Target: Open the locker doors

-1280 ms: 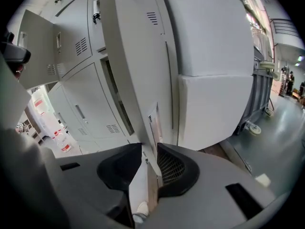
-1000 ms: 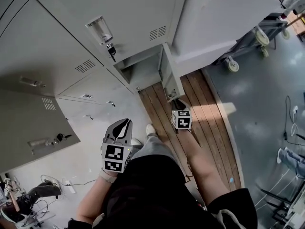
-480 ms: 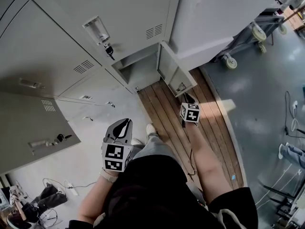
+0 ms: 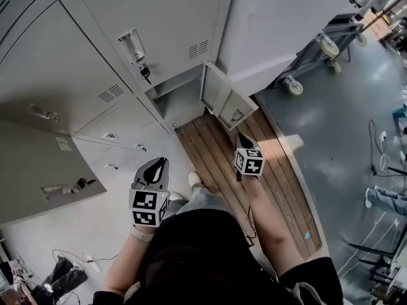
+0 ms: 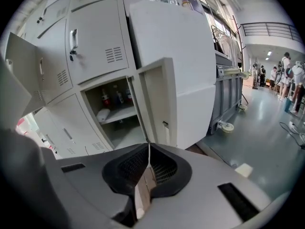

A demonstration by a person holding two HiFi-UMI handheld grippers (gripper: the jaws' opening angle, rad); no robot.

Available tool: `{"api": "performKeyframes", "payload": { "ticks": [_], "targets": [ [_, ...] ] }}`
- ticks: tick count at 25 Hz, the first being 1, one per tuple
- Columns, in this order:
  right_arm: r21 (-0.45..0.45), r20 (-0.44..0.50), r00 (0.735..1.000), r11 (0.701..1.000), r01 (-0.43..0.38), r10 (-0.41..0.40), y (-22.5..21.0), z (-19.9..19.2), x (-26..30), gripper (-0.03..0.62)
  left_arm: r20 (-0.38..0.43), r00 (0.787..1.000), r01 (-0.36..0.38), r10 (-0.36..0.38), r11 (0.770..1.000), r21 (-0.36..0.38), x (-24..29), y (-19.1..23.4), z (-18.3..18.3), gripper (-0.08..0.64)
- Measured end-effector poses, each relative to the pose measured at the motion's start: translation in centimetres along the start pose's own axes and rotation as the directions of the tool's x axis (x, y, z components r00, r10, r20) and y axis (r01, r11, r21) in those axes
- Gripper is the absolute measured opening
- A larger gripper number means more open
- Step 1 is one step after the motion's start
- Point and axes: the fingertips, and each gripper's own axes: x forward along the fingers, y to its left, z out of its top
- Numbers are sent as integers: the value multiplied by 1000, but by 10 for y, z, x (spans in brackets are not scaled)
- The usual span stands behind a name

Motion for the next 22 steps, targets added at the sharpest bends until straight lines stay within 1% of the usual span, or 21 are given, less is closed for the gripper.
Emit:
{"api": "performKeyframes", "payload": {
  "ticks": [4,7,12,16,20,22],
  "targets": [
    [19,63,996,997,-70,69,36,27,-43,31,55,998,27,-27,1000,-4,-9,2,19,29],
    [2,101,989,994,-111,110,64,51,-75,29,94,994,47,-48,999,11,-13,3,35,28],
    [-8,180,967,983,-183,182,107,90,-128,29,161,983,81,-85,996,28,-23,3,65,28],
    [-13,248,949,980,-198,194,130,124,-164,29,184,975,113,-120,992,47,-33,2,80,28],
    [-44,330,924,981,-189,193,149,156,-198,28,198,970,131,-142,989,66,-41,6,94,28],
    [-69,350,916,980,-184,197,159,166,-211,29,213,966,137,-150,988,76,-48,8,102,28]
  ]
}}
